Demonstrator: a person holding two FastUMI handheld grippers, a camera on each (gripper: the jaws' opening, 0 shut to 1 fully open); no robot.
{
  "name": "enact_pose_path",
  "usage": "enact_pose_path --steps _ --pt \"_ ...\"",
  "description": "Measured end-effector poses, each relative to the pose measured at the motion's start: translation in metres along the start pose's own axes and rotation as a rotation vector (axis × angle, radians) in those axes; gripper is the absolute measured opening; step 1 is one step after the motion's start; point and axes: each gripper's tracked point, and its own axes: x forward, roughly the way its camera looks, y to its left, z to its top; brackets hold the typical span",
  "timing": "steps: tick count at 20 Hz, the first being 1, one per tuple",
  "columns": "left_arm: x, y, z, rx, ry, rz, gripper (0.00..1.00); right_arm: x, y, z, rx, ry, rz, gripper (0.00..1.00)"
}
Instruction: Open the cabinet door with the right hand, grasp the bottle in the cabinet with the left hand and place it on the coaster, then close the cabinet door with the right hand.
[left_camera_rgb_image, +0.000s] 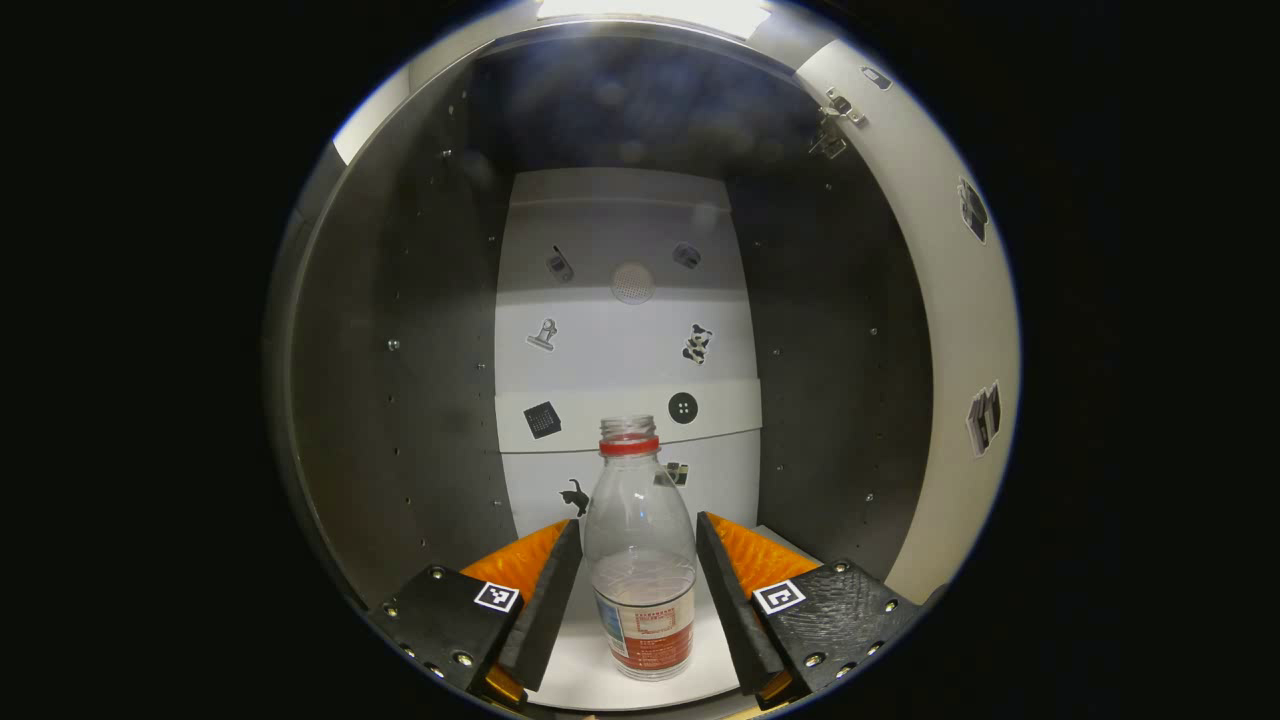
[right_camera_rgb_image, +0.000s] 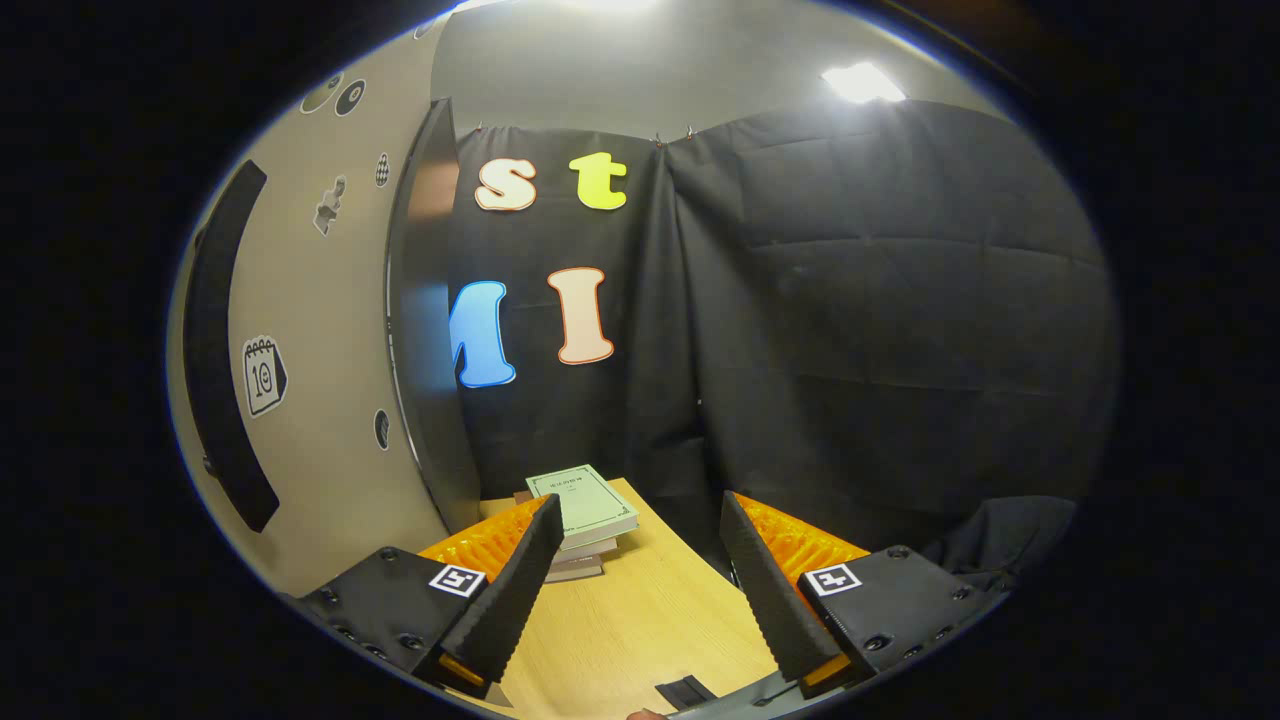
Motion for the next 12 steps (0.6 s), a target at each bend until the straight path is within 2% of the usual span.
enact_pose_path --steps 3,4,6,11,12 --pt "-0.003 0.000 0.005 -0.004 -0.011 -0.008 0.67 -0.001 0.002 0.000 0.000 0.000 0.011 1.00" --pt "-0.006 0.000 0.005 -0.006 -0.012 -0.014 0.63 -0.002 0.002 0.001 -0.003 -0.002 0.015 1.00" --pt "-0.013 0.001 0.011 -0.012 -0.024 -0.015 0.63 -0.004 0.002 0.001 -0.010 -0.005 0.024 1.00" --pt "-0.048 0.007 0.036 -0.014 -0.083 -0.009 0.65 -0.008 0.005 0.004 -0.014 -0.008 0.068 1.00" --pt "-0.055 0.009 0.038 -0.009 -0.087 -0.004 0.63 -0.008 0.006 0.004 -0.016 -0.008 0.078 1.00"
